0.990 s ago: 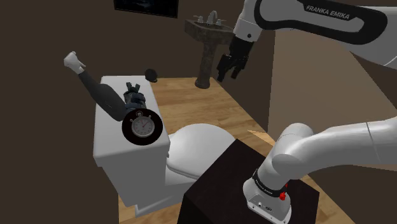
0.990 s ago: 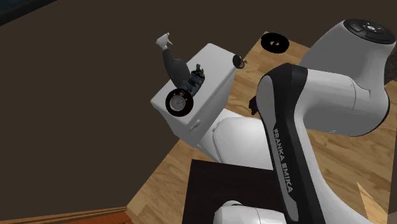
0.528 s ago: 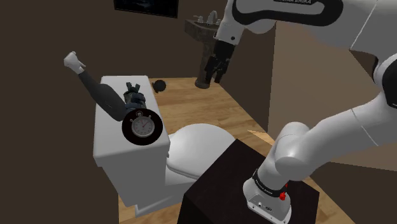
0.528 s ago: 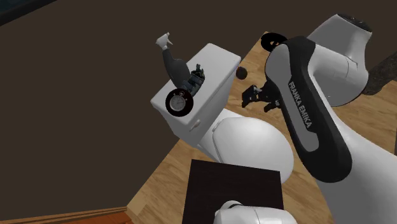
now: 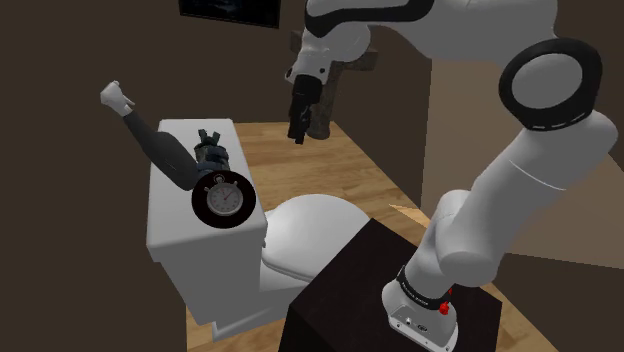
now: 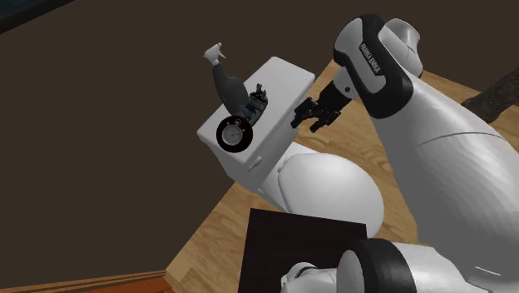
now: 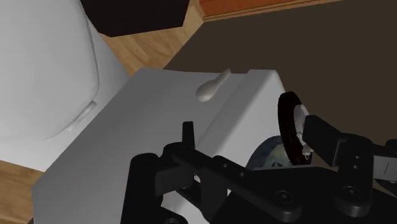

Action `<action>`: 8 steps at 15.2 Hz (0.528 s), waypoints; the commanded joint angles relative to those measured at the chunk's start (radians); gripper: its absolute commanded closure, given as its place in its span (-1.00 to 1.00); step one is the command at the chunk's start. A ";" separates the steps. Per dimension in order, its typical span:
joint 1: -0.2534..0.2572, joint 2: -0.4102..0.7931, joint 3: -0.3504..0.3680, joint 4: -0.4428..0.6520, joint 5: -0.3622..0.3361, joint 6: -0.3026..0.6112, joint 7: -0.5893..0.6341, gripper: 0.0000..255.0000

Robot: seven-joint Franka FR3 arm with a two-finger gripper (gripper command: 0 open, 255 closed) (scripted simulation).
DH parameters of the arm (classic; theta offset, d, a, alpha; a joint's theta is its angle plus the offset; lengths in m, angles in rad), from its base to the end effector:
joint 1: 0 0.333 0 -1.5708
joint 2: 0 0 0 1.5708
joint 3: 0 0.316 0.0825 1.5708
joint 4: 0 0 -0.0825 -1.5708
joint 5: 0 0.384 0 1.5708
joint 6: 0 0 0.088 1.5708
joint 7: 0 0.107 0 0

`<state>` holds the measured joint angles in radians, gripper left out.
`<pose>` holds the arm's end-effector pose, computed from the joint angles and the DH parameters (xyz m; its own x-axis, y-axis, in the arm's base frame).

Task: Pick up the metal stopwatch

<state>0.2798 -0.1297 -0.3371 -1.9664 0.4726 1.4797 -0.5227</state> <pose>0.4845 0.0179 0.5154 0.8984 0.4350 -0.0609 0.3212 -0.7451 -0.5845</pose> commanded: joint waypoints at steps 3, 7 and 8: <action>0.026 0.200 -0.001 0.140 0.152 -0.140 -0.175 -1.00; 0.026 0.379 0.043 0.299 0.276 -0.301 -0.296 -1.00; 0.025 0.420 0.059 0.340 0.304 -0.342 -0.320 -1.00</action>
<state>0.3062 0.2412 -0.2926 -1.6740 0.7427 1.1845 -0.8127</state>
